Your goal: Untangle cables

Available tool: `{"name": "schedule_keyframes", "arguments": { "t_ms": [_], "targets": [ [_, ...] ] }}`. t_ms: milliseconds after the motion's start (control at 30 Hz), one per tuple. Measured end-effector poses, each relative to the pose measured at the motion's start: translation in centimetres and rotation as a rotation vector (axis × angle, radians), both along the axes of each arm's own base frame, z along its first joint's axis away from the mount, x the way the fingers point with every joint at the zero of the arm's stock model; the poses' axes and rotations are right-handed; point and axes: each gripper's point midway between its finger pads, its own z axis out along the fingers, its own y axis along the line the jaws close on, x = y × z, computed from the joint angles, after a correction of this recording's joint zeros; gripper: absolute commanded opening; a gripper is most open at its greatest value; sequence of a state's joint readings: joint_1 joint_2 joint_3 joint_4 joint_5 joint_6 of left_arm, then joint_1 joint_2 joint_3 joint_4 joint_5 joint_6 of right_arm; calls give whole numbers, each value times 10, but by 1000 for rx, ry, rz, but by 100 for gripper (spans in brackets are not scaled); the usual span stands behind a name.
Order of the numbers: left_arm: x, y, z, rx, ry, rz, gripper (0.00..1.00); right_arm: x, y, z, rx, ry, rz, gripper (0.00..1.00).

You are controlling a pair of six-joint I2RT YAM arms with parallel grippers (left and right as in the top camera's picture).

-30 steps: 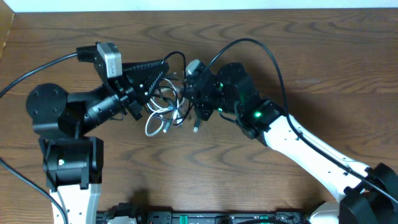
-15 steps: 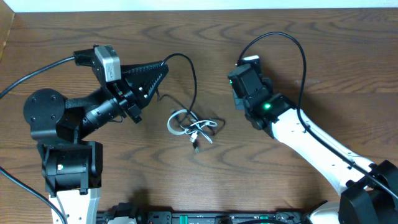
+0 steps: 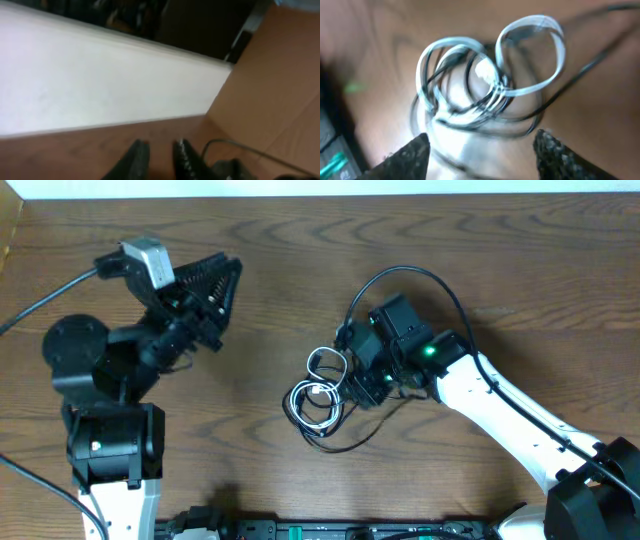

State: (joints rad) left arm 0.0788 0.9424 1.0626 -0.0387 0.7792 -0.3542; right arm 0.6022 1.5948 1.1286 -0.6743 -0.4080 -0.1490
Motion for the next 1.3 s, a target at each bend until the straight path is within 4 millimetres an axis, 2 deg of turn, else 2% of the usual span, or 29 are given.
{"name": "schedule_keyframes", "arguments": {
  "t_ms": [67, 200, 267, 367, 467, 533, 633, 767, 867, 967, 1000, 1100, 1133, 1300],
  "targets": [
    [1, 1, -16, -4, 78, 9, 41, -15, -5, -4, -19, 53, 36, 68],
    [-3, 4, -62, -20, 313, 33, 41, -33, -8, -9, -47, 108, 73, 62],
    [-3, 7, -82, -17, 400, 57, 42, -42, -1, -9, -48, 104, 116, 62],
    [-2, 13, -102, 1, 476, 90, 41, -49, 18, -8, -34, 52, 191, 60],
    [-2, 17, -110, 26, 498, 115, 42, -47, 36, -17, -46, -13, 234, 59],
    [-2, 22, -116, 43, 516, 149, 42, -39, 47, -39, -85, -43, 234, 60],
    [-4, 30, -126, 71, 551, 192, 42, -32, 50, -59, -115, -30, 201, 61],
    [-3, 36, -129, 92, 554, 226, 42, -30, 52, -87, -137, 24, 172, 61],
    [-2, 37, -129, 95, 554, 235, 42, -33, 54, -96, -139, 52, 166, 61],
    [-2, 37, -129, 95, 555, 236, 42, -33, 57, -96, -129, 59, 158, 59],
    [-2, 37, -129, 95, 555, 235, 42, -32, 59, -96, -119, 57, 152, 54],
    [-2, 37, -129, 95, 555, 236, 42, -24, 70, -90, -72, 36, 124, 13],
    [-3, 37, -129, 95, 556, 236, 42, -22, 73, -89, -57, 29, 117, 3],
    [-3, 37, -130, 96, 562, 235, 42, -9, 89, -78, 20, 22, 39, 1]
  ]
}}
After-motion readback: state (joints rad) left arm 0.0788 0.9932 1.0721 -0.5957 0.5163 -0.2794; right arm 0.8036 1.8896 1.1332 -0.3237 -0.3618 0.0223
